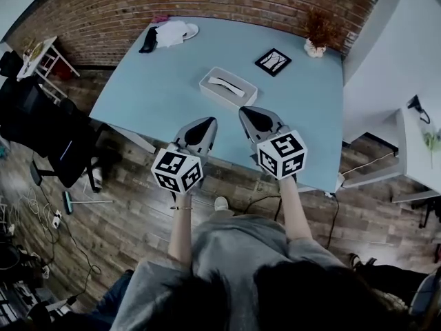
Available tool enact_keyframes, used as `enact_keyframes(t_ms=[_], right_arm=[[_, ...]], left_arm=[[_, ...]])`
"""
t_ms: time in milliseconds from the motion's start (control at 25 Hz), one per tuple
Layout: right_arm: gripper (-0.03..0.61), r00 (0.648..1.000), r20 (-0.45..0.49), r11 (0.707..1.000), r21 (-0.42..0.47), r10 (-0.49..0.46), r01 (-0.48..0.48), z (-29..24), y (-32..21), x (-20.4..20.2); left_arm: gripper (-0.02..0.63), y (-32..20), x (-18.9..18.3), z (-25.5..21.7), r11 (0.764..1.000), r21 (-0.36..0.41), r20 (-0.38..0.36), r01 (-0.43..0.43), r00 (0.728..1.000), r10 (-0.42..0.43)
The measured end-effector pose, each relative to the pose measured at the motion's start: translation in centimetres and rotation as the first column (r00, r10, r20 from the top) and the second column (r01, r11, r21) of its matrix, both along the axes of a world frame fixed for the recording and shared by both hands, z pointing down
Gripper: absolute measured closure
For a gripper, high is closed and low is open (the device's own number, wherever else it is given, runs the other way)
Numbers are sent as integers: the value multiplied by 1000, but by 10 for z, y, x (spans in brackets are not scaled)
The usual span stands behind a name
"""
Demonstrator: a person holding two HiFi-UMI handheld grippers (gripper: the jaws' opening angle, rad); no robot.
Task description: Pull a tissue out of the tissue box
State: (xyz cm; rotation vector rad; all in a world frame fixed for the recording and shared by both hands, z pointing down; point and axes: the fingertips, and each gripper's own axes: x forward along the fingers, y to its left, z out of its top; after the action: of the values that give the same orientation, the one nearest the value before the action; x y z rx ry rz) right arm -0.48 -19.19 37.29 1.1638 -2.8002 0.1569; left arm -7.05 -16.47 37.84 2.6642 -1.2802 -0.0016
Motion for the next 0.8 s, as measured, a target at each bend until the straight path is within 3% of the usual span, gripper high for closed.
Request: enact_keyframes(t_ms=[400,800], right_arm=[[580,993,-64,995,-12,98,-99,17,-43,-22],[578,974,-214,995,-51,70,-83,41,-87,-31]], left_arm=[[611,-43,-30,14,996,-14,7,-85,996,86],[611,-77,-30,32,991,-60,-8,-123,992,123]])
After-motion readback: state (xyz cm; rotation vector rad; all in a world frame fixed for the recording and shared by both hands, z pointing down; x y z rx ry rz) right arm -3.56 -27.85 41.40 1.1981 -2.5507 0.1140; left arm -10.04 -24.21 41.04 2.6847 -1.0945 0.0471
